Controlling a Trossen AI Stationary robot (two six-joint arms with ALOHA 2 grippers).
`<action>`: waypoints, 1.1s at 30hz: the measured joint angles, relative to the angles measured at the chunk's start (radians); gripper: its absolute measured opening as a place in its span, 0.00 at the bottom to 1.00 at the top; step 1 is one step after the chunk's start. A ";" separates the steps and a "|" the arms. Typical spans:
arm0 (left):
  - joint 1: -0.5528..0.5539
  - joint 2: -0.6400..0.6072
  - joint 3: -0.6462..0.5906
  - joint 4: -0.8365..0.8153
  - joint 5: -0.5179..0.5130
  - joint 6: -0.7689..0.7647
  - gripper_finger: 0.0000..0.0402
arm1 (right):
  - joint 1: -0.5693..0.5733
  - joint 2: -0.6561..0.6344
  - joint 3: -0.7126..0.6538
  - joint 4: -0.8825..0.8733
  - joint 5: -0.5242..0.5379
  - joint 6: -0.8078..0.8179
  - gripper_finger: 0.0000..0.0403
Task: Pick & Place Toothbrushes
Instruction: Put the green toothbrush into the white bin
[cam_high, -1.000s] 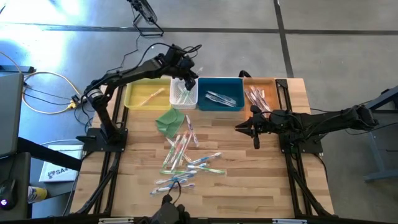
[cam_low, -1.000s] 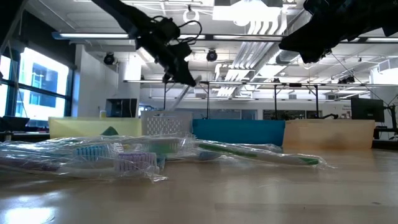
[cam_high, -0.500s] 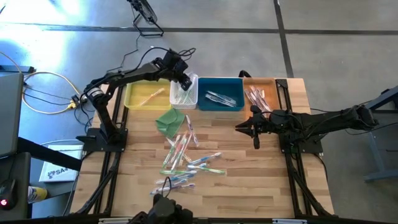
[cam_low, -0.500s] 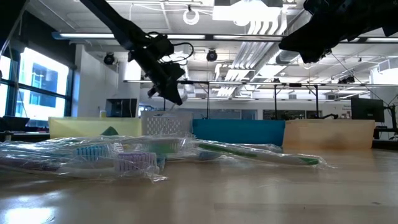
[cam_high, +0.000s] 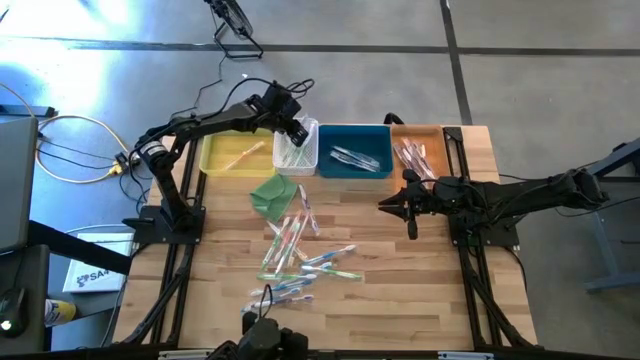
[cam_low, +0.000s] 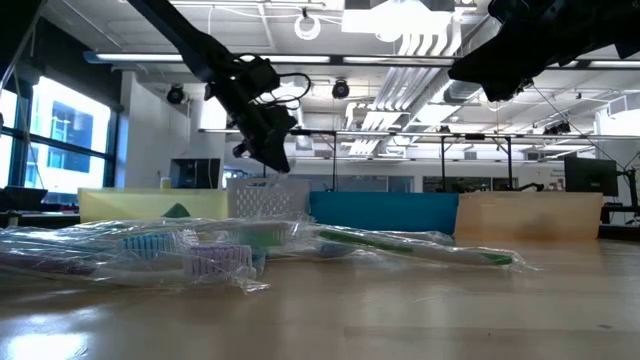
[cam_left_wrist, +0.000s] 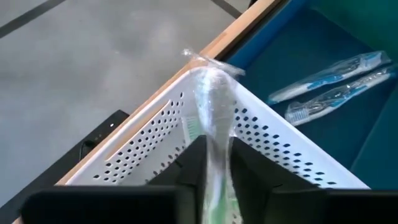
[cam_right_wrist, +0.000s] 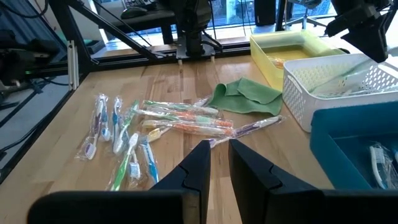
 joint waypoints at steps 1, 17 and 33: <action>0.000 0.000 0.000 0.000 -0.001 0.002 0.20 | 0.000 0.000 0.000 0.000 -0.001 0.000 0.12; 0.006 0.000 0.000 0.004 -0.105 0.018 0.44 | 0.000 0.000 0.000 -0.001 -0.002 0.000 0.12; 0.006 0.000 0.000 0.002 -0.099 0.012 0.44 | 0.000 0.000 0.000 -0.001 0.001 0.000 0.12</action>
